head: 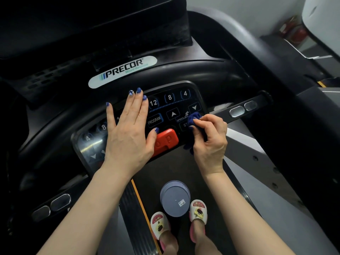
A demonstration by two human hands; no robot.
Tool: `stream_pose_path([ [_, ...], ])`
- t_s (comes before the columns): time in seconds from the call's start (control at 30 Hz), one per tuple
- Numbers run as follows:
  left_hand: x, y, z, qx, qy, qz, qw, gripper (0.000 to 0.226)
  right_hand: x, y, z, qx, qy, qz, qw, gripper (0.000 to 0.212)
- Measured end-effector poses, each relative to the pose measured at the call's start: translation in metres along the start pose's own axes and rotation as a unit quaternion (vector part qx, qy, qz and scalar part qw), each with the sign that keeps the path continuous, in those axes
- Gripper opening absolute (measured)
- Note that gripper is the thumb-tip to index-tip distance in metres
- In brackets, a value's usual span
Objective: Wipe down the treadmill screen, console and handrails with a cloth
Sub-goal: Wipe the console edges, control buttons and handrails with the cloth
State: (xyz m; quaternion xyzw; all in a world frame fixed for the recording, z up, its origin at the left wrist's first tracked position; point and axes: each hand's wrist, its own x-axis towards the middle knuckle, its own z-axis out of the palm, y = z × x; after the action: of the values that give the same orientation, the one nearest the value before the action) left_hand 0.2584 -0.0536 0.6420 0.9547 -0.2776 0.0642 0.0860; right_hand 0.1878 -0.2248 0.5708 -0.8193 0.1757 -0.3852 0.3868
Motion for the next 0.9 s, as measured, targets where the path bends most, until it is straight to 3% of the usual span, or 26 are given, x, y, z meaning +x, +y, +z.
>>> stream_pose_path([
  [0.2,0.000,-0.002,0.000,-0.001,0.006,0.002,1.000,0.075,0.012,-0.002,0.005,-0.009,0.043,0.037,0.998,0.008],
  [0.37,0.000,0.000,0.001,-0.006,0.004,-0.004,1.000,0.075,0.015,0.000,0.000,-0.012,-0.004,-0.005,1.000,0.008],
  [0.5,0.000,-0.001,0.002,0.000,0.003,-0.002,1.000,0.075,0.027,-0.003,0.005,-0.008,0.026,0.026,0.999,0.007],
  [0.67,0.000,-0.001,0.002,-0.003,0.001,-0.005,1.000,0.075,0.025,0.001,0.001,-0.018,-0.008,-0.011,1.000,0.007],
  [0.9,0.000,-0.001,0.003,0.000,-0.001,-0.005,1.000,0.075,0.030,-0.004,0.008,-0.016,0.009,0.000,1.000,0.006],
])
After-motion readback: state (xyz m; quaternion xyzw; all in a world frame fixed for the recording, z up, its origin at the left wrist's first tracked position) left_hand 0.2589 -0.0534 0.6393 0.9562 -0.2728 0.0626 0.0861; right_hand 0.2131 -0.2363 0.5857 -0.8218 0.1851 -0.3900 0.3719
